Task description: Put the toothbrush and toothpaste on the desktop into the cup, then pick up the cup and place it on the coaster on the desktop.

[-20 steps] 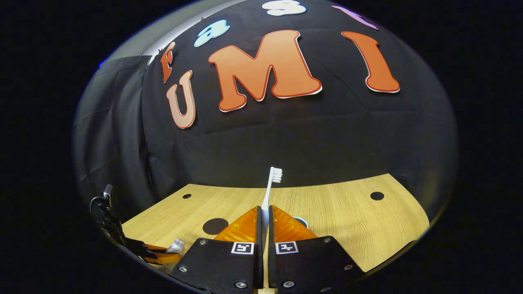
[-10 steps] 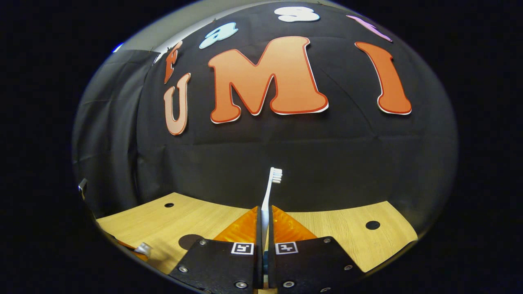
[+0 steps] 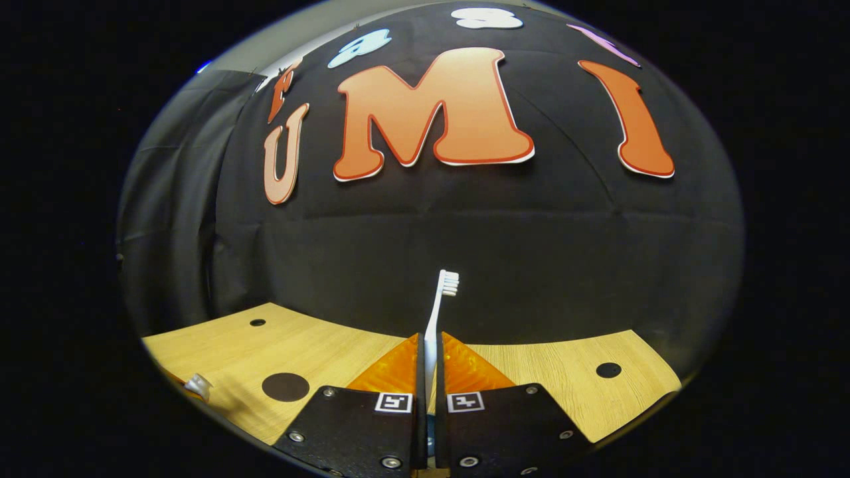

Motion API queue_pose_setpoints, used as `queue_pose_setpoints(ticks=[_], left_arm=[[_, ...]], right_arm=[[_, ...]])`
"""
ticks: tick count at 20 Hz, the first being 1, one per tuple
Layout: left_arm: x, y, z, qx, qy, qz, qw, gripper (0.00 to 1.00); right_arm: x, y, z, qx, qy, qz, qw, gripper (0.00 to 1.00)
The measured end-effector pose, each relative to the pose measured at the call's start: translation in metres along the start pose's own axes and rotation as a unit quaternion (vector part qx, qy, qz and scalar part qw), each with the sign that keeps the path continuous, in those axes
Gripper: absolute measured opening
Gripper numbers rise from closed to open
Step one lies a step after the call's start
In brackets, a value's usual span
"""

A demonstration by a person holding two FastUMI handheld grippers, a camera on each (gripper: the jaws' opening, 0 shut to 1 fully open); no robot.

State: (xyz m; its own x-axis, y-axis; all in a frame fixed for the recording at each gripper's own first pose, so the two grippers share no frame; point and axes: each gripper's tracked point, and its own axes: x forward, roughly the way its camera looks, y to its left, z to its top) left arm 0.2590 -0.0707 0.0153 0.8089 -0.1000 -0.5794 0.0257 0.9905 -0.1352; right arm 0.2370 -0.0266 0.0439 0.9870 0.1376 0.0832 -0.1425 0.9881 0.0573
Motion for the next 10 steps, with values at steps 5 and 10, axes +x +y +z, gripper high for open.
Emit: queue_pose_setpoints(ticks=[5, 10], left_arm=[[-0.005, 0.0, 0.0, -0.004, -0.001, -0.001, 1.0, 0.13], [-0.012, 0.002, 0.003, -0.009, -0.006, 0.006, 1.0, 0.13]], right_arm=[[0.005, -0.001, -0.014, -0.012, 0.01, -0.001, 1.0, 0.05], [0.006, -0.004, -0.024, -0.01, 0.012, -0.004, 1.0, 0.05]])
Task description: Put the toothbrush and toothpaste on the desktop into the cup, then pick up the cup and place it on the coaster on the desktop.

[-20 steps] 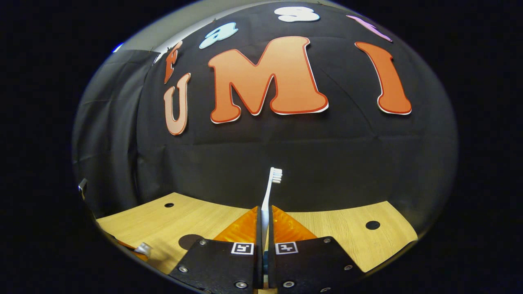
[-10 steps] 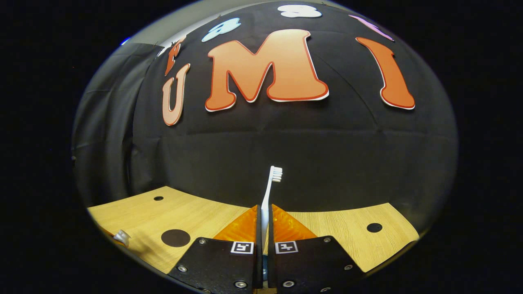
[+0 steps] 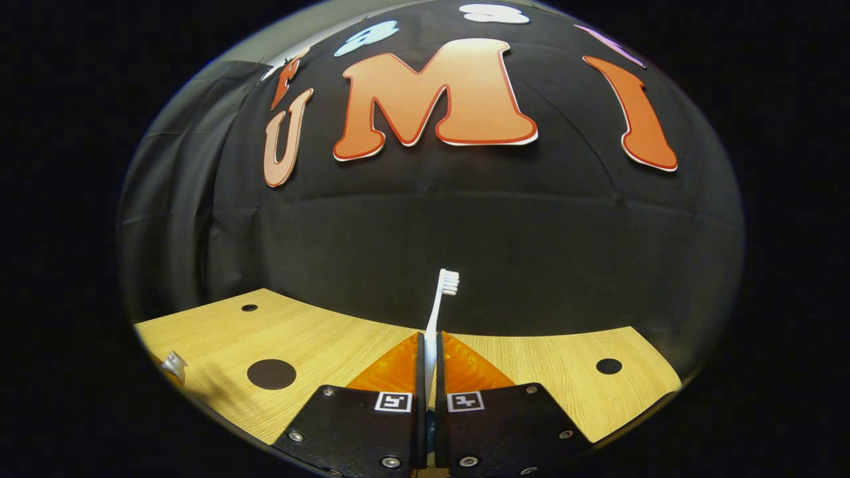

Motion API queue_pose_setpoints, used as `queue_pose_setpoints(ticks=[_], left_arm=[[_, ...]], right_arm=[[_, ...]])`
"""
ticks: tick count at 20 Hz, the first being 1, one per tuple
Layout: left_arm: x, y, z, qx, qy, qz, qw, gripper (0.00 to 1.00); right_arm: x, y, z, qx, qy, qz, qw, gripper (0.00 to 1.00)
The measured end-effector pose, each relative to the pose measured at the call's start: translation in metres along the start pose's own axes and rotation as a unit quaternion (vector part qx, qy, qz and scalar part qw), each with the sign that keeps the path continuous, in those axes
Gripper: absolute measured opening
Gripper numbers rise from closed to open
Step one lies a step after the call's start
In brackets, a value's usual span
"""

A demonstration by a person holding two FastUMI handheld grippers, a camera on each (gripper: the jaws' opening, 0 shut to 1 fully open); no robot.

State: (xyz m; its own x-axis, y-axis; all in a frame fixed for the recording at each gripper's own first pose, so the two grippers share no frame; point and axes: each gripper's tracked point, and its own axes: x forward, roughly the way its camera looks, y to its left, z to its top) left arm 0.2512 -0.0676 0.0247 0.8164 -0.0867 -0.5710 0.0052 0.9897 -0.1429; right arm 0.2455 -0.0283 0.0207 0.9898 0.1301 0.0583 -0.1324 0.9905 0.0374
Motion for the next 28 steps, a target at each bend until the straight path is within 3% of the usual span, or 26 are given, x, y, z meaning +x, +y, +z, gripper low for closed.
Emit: queue_pose_setpoints(ticks=[18, 28], left_arm=[[-0.008, 0.002, 0.01, -0.02, -0.006, 0.011, 1.0, 0.13], [0.0, -0.017, 0.028, -0.03, -0.023, -0.012, 0.999, 0.13]], right_arm=[[-0.014, 0.008, -0.038, -0.04, -0.004, 0.012, 0.999, 0.05], [-0.029, 0.007, -0.05, -0.043, 0.024, 0.019, 0.999, 0.1]])
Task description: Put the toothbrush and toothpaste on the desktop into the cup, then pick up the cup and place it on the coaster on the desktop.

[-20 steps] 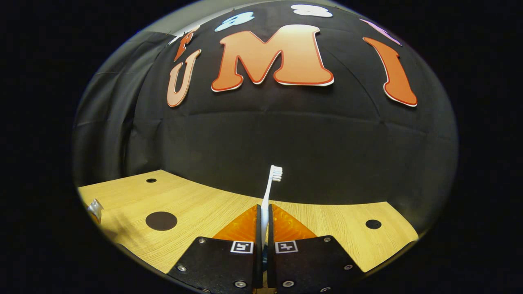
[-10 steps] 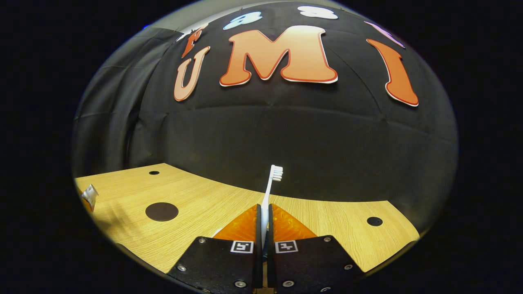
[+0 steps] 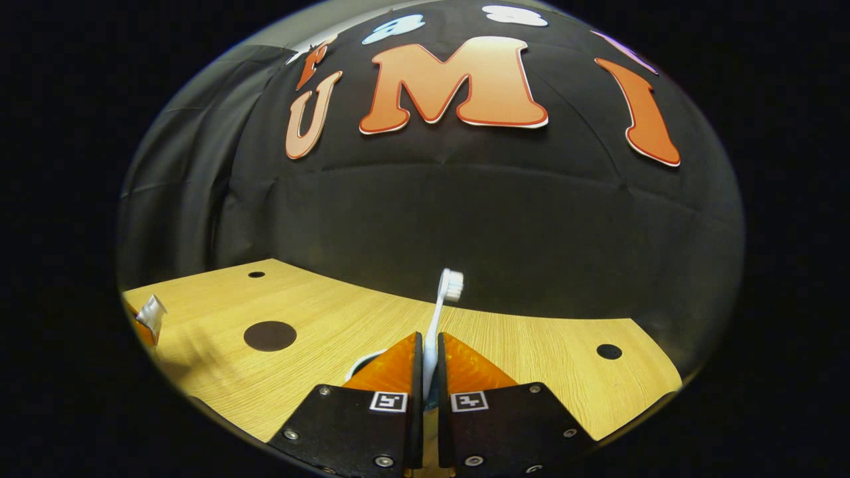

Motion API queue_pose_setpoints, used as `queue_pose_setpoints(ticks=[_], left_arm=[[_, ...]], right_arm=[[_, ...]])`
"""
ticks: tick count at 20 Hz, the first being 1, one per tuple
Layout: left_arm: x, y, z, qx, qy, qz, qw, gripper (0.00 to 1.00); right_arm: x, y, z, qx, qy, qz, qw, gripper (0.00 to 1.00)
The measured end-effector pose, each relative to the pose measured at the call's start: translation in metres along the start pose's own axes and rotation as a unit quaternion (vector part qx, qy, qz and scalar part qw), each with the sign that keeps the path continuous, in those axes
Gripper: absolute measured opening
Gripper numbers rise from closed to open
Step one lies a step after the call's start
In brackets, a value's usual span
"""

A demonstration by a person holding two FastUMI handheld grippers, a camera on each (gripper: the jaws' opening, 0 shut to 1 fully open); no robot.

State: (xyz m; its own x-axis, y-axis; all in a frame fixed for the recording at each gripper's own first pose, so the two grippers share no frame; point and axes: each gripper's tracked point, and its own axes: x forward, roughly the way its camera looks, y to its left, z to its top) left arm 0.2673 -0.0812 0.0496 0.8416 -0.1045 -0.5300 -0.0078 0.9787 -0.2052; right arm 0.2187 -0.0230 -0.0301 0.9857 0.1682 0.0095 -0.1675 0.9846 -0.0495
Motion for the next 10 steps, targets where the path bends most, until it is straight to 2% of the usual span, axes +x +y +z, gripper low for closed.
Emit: queue_pose_setpoints(ticks=[7, 9, 10], left_arm=[[0.028, -0.018, 0.027, 0.017, -0.041, -0.027, 0.999, 0.13], [0.045, -0.021, 0.04, 0.033, -0.058, -0.029, 0.997, 0.13], [0.05, -0.028, 0.048, 0.037, -0.068, -0.036, 0.996, 0.13]], right_arm=[[-0.029, 0.0, -0.002, 0.018, 0.021, 0.011, 1.0, 0.12], [-0.04, -0.003, -0.006, 0.017, 0.034, 0.01, 0.999, 0.18], [-0.045, -0.005, -0.004, 0.017, 0.032, 0.008, 0.999, 0.29]])
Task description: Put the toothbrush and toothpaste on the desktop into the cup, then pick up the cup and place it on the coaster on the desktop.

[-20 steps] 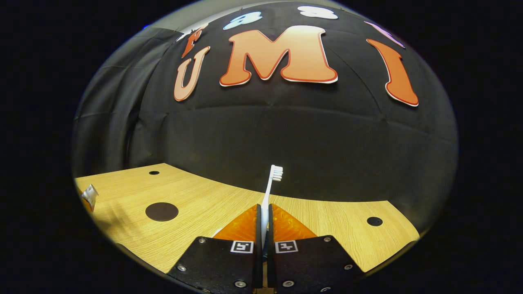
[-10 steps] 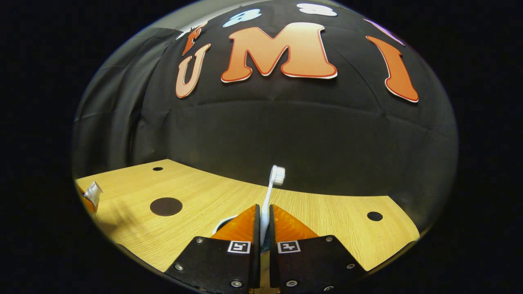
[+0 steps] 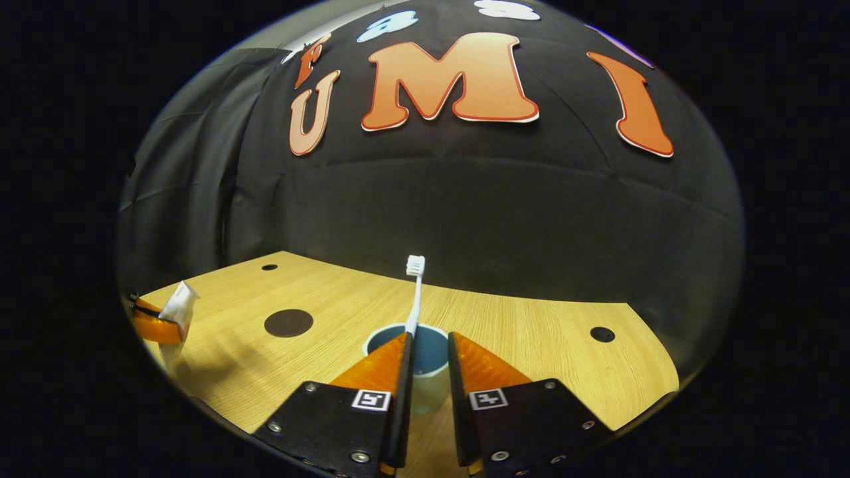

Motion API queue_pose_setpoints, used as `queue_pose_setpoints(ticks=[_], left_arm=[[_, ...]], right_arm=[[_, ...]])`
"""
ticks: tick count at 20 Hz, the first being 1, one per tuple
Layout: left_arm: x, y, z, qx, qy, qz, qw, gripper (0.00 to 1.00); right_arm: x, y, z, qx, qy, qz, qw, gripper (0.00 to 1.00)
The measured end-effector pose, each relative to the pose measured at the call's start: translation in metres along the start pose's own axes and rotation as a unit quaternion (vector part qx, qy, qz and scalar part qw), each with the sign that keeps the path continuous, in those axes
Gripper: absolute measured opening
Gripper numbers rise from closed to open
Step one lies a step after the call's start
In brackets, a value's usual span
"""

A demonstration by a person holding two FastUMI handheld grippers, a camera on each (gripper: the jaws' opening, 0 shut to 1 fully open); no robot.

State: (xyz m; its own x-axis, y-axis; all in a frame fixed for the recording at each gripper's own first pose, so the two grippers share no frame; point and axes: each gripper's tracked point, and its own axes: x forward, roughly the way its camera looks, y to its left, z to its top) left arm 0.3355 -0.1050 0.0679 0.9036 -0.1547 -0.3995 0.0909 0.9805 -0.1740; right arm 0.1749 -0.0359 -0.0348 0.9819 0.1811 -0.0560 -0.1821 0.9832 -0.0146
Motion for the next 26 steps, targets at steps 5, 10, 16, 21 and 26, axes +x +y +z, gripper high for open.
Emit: queue_pose_setpoints(ticks=[5, 10, 16, 21, 26], left_arm=[[0.058, -0.02, 0.059, 0.002, -0.076, -0.039, 0.996, 0.13], [0.13, -0.051, 0.138, -0.028, -0.177, -0.079, 0.981, 0.12], [0.16, -0.122, 0.211, -0.035, -0.267, -0.15, 0.951, 0.12], [0.213, -0.155, 0.228, -0.012, -0.289, -0.151, 0.945, 0.12], [0.259, -0.161, 0.202, 0.002, -0.265, -0.137, 0.954, 0.12]], right_arm=[[-0.042, -0.009, 0.002, 0.022, -0.016, -0.004, 1.0, 0.58], [-0.086, -0.027, -0.005, 0.014, -0.02, -0.022, 0.999, 0.84], [-0.127, -0.049, -0.02, 0.027, -0.018, -0.05, 0.998, 0.9], [-0.139, -0.057, -0.025, 0.041, -0.024, -0.064, 0.997, 0.9], [-0.134, -0.059, -0.031, 0.05, -0.018, -0.064, 0.996, 0.9]])
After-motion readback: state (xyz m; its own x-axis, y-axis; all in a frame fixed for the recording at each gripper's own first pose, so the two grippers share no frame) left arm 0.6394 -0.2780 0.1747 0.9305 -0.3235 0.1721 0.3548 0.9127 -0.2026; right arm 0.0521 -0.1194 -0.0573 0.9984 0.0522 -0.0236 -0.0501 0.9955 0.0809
